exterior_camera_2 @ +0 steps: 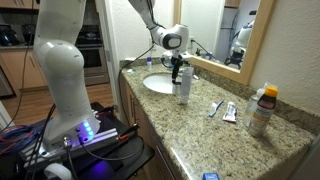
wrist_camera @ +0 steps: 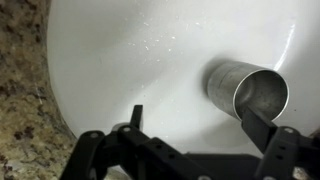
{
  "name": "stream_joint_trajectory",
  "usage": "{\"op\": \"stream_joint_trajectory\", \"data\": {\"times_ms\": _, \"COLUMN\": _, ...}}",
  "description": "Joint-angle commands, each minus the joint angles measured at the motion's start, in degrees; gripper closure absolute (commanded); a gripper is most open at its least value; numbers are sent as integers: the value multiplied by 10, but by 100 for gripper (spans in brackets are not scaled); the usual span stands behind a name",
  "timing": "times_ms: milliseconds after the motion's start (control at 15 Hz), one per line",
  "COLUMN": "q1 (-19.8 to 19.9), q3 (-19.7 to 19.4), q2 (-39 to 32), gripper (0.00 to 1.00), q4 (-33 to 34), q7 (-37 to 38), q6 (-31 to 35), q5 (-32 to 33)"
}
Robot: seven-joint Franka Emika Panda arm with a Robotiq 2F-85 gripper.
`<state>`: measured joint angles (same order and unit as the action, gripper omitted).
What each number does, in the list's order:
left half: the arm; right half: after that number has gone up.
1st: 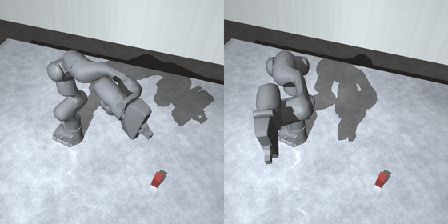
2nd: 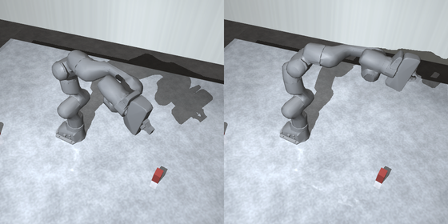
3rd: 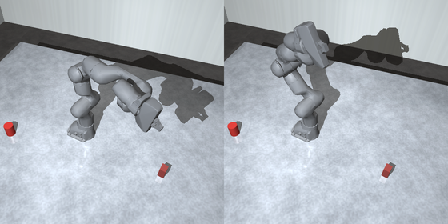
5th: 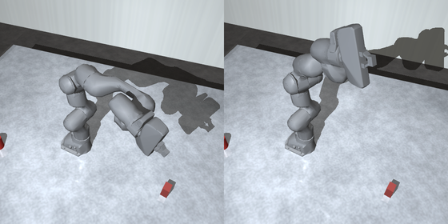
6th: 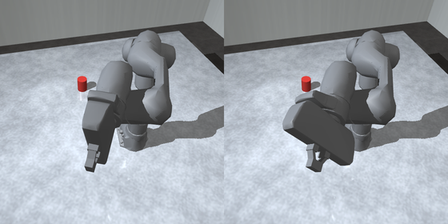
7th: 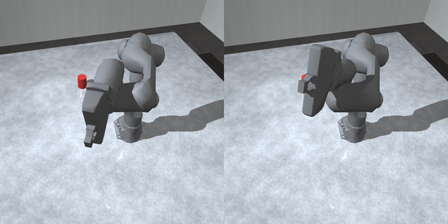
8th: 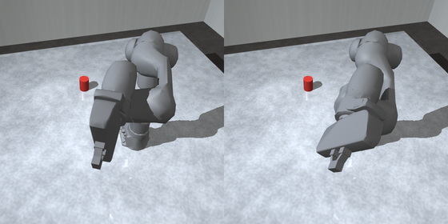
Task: Place the cup in the sink then open the tap
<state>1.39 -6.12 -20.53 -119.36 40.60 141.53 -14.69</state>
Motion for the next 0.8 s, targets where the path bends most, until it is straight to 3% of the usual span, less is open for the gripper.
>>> {"op": "stream_joint_trajectory", "data": {"times_ms": 0, "q1": 25, "q3": 11, "q2": 79, "gripper": 0, "q4": -70, "q7": -74, "q6": 2, "q5": -47}}
{"op": "stream_joint_trajectory", "data": {"times_ms": 333, "q1": 61, "q3": -27, "q2": 183, "gripper": 0, "q4": -110, "q7": -186, "q6": -86, "q5": -28}}
{"op": "stream_joint_trajectory", "data": {"times_ms": 467, "q1": 82, "q3": -42, "q2": 209, "gripper": 0, "q4": -92, "q7": -233, "q6": -134, "q5": -65}}
{"op": "stream_joint_trajectory", "data": {"times_ms": 533, "q1": 65, "q3": -33, "q2": 170, "gripper": 0, "q4": -82, "q7": -186, "q6": -98, "q5": -39}}
{"op": "stream_joint_trajectory", "data": {"times_ms": 733, "q1": 73, "q3": -38, "q2": 187, "gripper": 0, "q4": -82, "q7": -193, "q6": -108, "q5": -39}}
